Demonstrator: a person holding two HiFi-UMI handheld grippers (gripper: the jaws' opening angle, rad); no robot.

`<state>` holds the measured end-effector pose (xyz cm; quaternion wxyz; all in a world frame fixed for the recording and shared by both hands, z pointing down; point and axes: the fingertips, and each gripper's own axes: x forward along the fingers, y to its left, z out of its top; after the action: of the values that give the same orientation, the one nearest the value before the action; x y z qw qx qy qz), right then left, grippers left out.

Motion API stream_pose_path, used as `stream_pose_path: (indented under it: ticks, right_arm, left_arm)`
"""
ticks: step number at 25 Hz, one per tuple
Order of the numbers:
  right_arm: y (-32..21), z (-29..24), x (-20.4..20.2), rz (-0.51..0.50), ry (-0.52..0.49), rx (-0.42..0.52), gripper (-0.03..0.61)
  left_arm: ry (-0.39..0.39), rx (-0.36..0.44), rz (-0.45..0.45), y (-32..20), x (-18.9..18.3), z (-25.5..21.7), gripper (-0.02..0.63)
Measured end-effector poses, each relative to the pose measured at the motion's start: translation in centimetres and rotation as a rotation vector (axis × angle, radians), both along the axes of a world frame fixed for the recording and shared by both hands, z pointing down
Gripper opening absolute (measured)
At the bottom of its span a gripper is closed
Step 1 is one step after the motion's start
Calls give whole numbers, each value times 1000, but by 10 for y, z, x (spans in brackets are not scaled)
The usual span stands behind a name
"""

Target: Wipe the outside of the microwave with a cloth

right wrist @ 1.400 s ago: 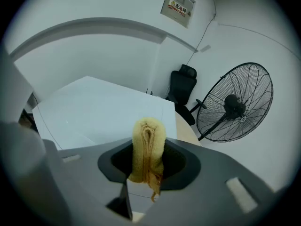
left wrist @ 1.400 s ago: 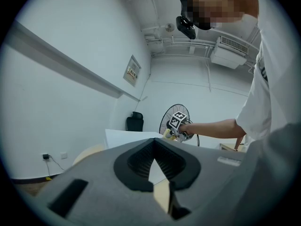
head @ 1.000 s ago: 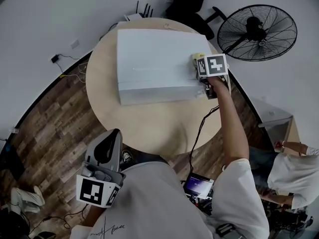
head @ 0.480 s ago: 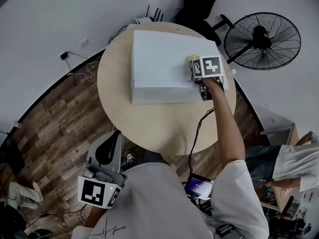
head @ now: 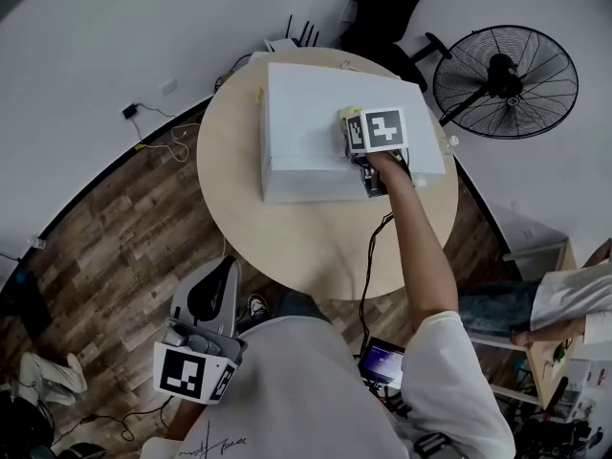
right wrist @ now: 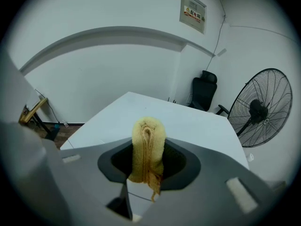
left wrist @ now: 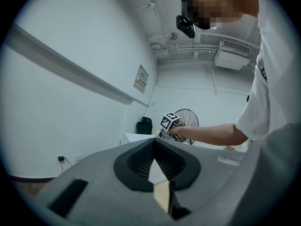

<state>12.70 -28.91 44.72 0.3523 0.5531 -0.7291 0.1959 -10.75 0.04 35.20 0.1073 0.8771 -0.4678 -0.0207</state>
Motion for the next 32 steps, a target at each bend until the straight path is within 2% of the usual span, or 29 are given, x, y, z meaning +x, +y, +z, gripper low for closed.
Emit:
stream_pose_path:
  ticks: [7,17,21,25,28,32]
  right_arm:
    - [3,-2,-52,-40,-71,5,135]
    - [17,-3,-124,-162,-125,-8,135]
    - [34,-8,-164,-246,-276,-57,135]
    - [49,-31,-194,-318,-448,-64,133]
    - [55,-52,-196,-350,-471,-27,135]
    - [61,-69,-160,-341,-454,16,135]
  left_arm:
    - [1,7,12,0,-2,-2,-5]
    - [3,10,-9,3,-7,-3,-5]
    - [-1,16,-14,7,-4,-6,-5]
    - [-4,17,-28,9,-6,-7,-5]
    - [-6,9,-37,11,-7,-6,-5]
    - [-5,8,-18,10,2,-5,-5]
